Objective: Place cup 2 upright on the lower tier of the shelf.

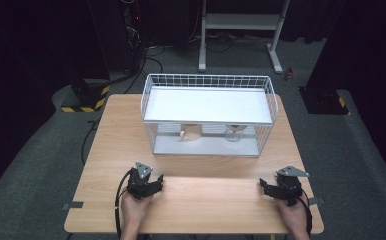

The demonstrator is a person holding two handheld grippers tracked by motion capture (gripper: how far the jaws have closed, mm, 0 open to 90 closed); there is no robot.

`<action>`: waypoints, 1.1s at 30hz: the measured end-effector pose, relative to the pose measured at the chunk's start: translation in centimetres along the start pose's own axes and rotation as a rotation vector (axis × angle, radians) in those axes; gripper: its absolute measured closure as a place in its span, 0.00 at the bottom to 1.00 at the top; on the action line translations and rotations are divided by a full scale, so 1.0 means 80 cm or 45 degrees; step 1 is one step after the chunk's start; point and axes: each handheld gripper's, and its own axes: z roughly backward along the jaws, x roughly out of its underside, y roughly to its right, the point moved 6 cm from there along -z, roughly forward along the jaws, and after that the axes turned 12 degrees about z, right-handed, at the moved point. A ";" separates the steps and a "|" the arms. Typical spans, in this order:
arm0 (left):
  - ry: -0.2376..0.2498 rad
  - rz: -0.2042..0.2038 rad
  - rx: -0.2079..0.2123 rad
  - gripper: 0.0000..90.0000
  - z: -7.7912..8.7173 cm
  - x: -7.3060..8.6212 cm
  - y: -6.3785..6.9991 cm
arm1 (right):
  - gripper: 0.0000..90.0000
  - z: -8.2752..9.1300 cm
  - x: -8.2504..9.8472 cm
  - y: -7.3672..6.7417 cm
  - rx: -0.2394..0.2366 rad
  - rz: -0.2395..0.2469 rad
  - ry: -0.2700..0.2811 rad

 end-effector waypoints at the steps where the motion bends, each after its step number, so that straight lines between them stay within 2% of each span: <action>1: -0.002 0.005 -0.004 0.36 -0.001 0.000 -0.001 | 0.26 0.000 0.000 0.000 0.000 0.000 0.000; 9: 0.028 0.059 -0.067 0.36 -0.008 -0.001 -0.010 | 0.26 0.000 0.000 0.000 0.000 0.000 0.000; 14: 0.036 0.085 -0.060 0.36 -0.010 -0.002 -0.010 | 0.26 0.000 0.000 0.000 0.000 0.000 0.000; 20: 0.025 0.085 -0.081 0.35 -0.010 -0.001 -0.013 | 0.26 0.000 0.000 0.000 0.000 0.001 0.000; 25: 0.005 0.123 -0.049 0.33 -0.012 -0.002 -0.015 | 0.26 0.000 0.000 0.000 0.000 0.001 0.000; 33: 0.004 0.122 -0.052 0.32 -0.012 -0.001 -0.015 | 0.26 0.000 0.000 0.000 0.000 0.001 0.000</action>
